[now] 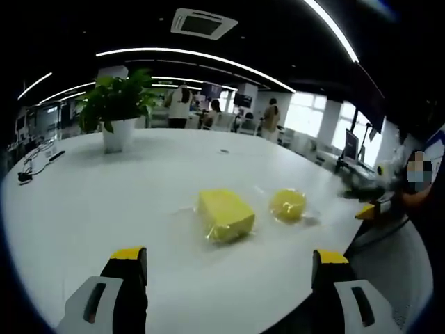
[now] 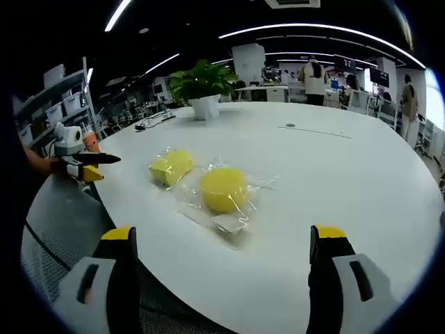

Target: Compare the silicone blocks by pressing each to a similar depth, holding the contact briefly, and releasing to observe deformation and rebound differences across the visible hardness samples.

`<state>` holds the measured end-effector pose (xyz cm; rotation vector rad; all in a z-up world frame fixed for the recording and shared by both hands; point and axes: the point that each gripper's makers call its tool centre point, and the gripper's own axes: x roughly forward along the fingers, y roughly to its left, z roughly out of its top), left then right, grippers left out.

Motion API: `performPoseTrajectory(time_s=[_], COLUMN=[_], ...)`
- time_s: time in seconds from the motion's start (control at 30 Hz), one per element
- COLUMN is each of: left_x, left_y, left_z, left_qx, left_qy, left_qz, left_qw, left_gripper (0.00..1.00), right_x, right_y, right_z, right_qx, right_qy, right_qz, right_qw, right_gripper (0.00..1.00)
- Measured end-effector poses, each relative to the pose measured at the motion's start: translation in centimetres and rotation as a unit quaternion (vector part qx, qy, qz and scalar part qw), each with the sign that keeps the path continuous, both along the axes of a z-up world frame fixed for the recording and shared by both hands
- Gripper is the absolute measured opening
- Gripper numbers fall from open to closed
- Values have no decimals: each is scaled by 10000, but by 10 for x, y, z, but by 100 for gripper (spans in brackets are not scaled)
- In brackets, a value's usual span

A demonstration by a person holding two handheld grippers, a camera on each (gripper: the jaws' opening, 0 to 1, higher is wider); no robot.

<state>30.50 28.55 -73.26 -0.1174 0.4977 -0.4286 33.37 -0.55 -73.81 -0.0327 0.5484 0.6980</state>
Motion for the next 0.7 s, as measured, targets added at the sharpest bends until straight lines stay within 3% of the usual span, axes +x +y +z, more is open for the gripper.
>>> performPoseTrajectory(time_s=[0.7], left_x=[0], left_y=[1], left_z=[2], left_qx=[-109], left_qy=[-32], left_qz=[66], left_qw=[9999], left_gripper=[100], right_x=[1], right_y=[-2], right_z=[1], right_qx=[15], right_qy=[-37], right_qz=[-51], right_qw=[10000], right_gripper=[96])
